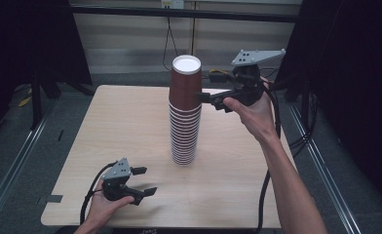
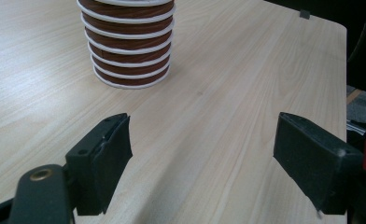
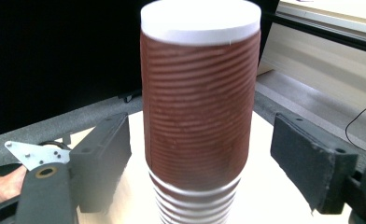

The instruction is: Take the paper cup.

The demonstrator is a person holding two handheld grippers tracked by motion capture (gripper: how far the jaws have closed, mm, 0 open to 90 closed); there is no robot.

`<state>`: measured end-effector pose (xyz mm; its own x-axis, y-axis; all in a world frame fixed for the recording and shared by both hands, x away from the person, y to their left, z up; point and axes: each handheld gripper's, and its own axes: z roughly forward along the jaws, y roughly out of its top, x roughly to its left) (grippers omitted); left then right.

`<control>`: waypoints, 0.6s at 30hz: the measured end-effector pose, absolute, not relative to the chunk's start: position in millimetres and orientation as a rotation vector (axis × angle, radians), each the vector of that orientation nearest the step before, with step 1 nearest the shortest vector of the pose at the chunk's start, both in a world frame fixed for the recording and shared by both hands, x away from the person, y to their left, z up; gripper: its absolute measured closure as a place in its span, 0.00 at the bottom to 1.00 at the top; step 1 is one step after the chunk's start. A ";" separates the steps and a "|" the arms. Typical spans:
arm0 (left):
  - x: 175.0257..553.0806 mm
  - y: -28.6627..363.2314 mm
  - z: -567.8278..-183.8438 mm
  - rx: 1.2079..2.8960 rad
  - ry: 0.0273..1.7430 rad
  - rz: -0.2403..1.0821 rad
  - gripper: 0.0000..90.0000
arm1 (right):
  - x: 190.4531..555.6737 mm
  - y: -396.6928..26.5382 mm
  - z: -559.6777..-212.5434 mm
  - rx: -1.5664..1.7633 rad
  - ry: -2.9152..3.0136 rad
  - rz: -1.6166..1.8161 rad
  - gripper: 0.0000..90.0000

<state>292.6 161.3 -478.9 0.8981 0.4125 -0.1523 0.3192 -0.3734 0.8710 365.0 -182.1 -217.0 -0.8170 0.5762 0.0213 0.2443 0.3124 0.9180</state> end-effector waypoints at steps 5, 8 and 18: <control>292.9 160.9 -479.2 1.986 0.528 0.107 0.21 | 368.2 -180.0 -210.7 0.738 2.278 1.511 0.21; 293.1 160.6 -479.1 1.987 0.524 0.108 0.21 | 371.3 -177.9 -207.8 0.739 2.284 1.509 0.20; 293.8 161.2 -479.3 1.985 0.527 0.106 0.20 | 381.4 -169.1 -201.7 0.730 2.298 1.512 0.19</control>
